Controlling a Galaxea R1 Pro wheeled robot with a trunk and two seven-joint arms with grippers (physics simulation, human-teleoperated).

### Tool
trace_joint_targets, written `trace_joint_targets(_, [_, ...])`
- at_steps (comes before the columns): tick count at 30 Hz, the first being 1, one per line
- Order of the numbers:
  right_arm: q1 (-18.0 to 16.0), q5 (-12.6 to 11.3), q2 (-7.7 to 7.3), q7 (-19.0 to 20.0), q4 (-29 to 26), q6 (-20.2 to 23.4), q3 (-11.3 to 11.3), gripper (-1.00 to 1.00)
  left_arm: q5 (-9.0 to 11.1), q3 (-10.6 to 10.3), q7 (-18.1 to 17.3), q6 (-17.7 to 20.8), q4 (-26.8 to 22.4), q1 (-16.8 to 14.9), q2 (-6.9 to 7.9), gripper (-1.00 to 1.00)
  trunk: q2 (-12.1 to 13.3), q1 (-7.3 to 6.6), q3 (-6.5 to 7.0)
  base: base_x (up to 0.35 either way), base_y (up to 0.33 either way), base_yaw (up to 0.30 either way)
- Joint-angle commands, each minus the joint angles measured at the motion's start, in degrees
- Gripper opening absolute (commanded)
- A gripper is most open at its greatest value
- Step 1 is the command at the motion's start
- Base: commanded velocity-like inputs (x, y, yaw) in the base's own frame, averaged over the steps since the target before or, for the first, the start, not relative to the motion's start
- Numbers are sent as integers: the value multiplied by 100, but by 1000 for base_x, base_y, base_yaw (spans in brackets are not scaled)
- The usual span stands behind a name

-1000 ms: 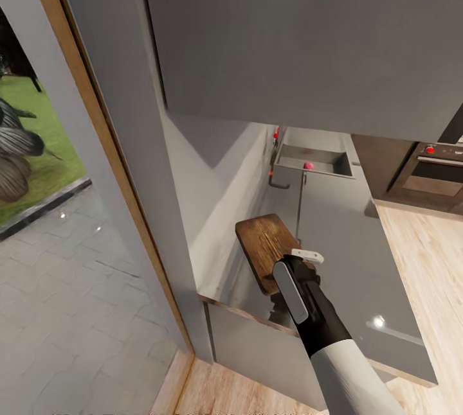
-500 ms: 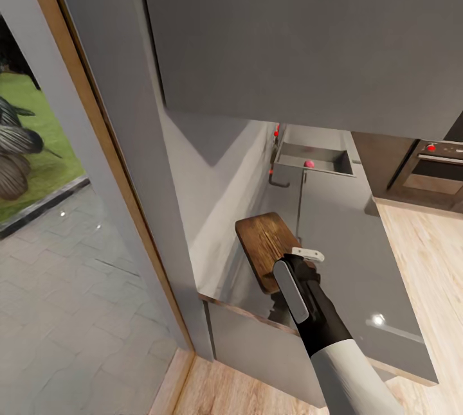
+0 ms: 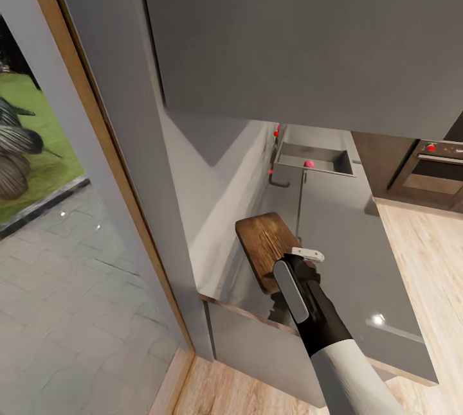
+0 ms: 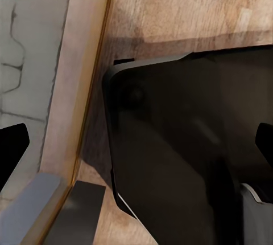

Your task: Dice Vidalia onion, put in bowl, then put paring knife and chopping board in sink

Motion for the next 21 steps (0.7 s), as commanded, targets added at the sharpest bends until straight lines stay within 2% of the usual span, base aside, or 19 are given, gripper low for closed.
trace_joint_targets(1, [-4,-41,0,-56,192,34,4,100,12,-27,-2,-9,-8,1,4,100,-7,5,-11,0,0,0])
trace_joint_targets(4, [-4,-43,0,-56,217,34,3,100,12,-25,-2,-9,-8,1,4,100,-7,5,-11,0,0,0])
trace_joint_targets(5, [-4,-44,0,-56,225,34,3,-100,12,-25,-2,-9,-8,1,4,100,-7,5,-11,0,0,0])
trace_joint_targets(9, [-4,-44,0,-56,237,34,-9,-100,12,-27,-2,-9,-8,1,4,100,-7,5,-11,0,0,0])
trace_joint_targets(15, [-4,-43,0,-56,239,34,-334,-100,12,-27,-2,-9,-8,1,4,100,-7,5,-11,0,0,0])
trace_joint_targets(21, [-4,-37,0,-56,239,34,-385,-100,12,-26,-2,-9,-2,1,4,100,-7,5,-11,0,0,0])
